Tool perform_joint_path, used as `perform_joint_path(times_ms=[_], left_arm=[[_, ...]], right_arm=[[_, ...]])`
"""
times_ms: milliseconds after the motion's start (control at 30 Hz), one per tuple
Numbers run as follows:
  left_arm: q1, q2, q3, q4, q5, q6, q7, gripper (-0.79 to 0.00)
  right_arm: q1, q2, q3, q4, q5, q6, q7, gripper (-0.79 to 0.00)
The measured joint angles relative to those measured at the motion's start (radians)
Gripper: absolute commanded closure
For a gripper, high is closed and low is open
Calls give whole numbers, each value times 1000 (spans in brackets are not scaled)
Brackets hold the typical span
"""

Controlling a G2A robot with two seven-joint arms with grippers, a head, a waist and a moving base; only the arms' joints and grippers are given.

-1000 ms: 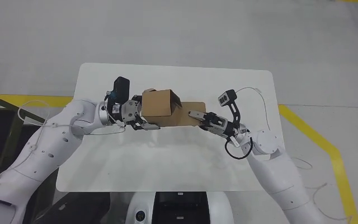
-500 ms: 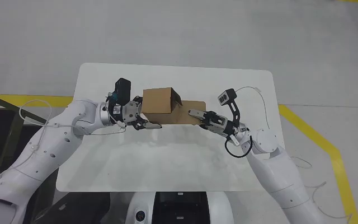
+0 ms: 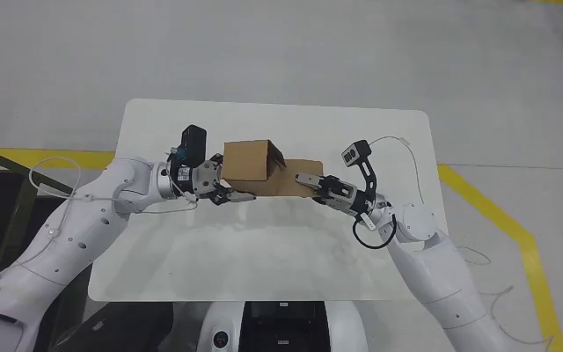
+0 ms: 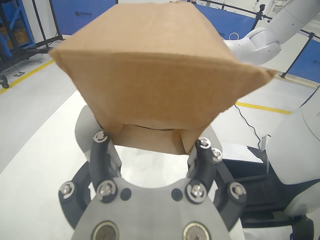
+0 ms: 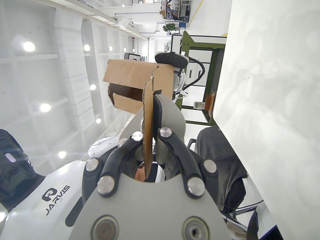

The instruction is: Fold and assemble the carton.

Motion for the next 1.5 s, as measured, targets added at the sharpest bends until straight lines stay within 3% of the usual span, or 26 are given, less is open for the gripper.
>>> perform_joint_path(times_ms=[300,333,400,433,467,867,900,967,1000,1033,1167,1367,1500], left_arm=[[-4,4,9,0,-2,0,1,-566],[-5,5,9,1,-2,0,2,-570],[-5,5,10,1,-2,0,4,-579],[-5,6,11,1,-1,0,4,-573],[-6,6,11,1,0,0,4,-579],[-1,13,1,12,-8,0,39,-591],[0,13,0,12,-8,0,43,-594],[2,14,-4,10,-5,0,53,-588],[3,14,-5,9,-4,0,57,-588],[5,15,-6,7,-2,0,61,-594],[10,16,-12,3,5,0,84,-594],[10,14,-9,2,18,0,79,-573],[1,8,2,15,18,0,59,-539]], right_arm=[[-1,-1,1,-3,-10,8,-1,0],[0,-1,1,-3,-12,10,-1,-209],[1,-1,0,-5,-14,15,-2,-545],[1,-1,0,-5,-13,16,-2,-699],[1,-1,2,-5,-10,16,-3,-785],[-49,8,88,28,107,-7,1,-785],[-54,8,96,36,120,-3,-9,-757],[-63,9,113,60,141,21,-46,-628],[-63,9,115,69,142,35,-63,-520],[-62,8,113,76,142,51,-75,-360],[-39,3,73,94,105,117,-76,-259],[-12,-6,28,78,79,111,-68,-252],[-18,-7,36,55,94,84,-55,-194]])
